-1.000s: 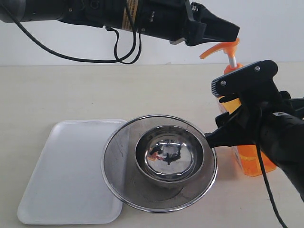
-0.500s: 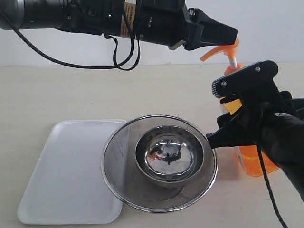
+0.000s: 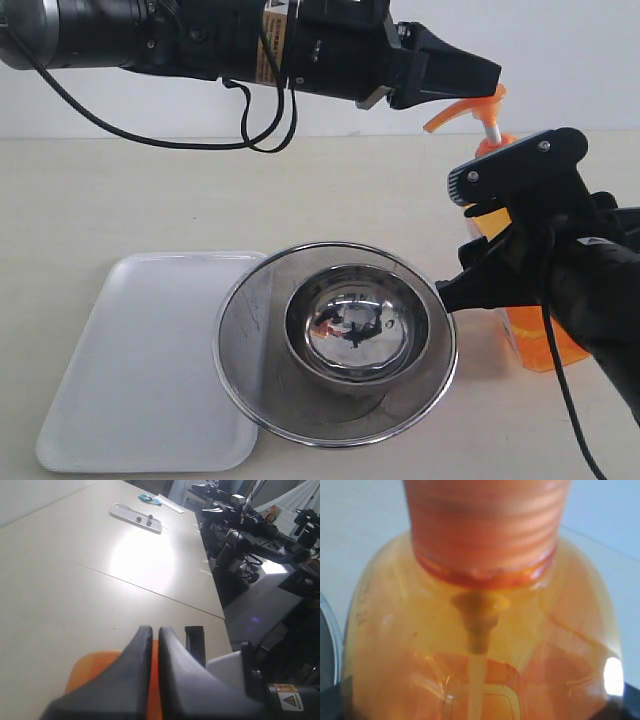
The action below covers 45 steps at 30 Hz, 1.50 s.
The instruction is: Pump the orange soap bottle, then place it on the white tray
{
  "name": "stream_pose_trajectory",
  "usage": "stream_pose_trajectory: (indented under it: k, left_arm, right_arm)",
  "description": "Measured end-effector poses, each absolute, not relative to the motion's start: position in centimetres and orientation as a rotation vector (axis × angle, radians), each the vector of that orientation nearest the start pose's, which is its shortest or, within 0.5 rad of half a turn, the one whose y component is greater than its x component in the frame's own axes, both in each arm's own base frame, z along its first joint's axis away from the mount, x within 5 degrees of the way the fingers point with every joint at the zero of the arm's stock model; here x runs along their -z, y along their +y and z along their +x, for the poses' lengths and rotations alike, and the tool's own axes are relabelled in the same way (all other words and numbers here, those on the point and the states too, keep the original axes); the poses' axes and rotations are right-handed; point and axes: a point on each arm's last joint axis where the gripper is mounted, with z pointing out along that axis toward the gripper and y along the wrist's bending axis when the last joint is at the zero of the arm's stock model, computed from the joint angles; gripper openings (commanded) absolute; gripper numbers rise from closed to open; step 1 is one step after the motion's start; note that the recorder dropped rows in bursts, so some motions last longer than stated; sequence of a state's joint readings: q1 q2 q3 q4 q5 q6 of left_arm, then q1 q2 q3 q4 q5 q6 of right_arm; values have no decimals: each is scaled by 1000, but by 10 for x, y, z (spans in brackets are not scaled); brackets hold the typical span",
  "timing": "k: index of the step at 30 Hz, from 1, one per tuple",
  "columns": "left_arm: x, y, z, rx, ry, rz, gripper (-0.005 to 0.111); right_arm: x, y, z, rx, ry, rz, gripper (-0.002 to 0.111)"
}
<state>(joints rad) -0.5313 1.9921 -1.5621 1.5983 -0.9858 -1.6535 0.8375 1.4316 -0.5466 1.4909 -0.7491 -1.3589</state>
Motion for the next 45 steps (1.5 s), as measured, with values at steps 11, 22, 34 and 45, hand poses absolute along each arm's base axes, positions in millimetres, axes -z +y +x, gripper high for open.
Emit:
stream_pose_trajectory:
  k: [11,22,34,45]
  left_arm:
    - [-280,-289,342,1329,1659,1122,5]
    - [-278,-290,342,1346,1663,1108,5]
    - [-278,-290,342,1346,1663,1108,5]
    - [-278,-290,342,1346,1663,1108,5]
  right_arm:
    - [-200,137,206,298,2054,-401,0]
    - [-200,137,207,299,2053,-397,0]
    - [-200,137,207,299,2053,-397,0]
    - [-200,137,207,297,2054,-393,0]
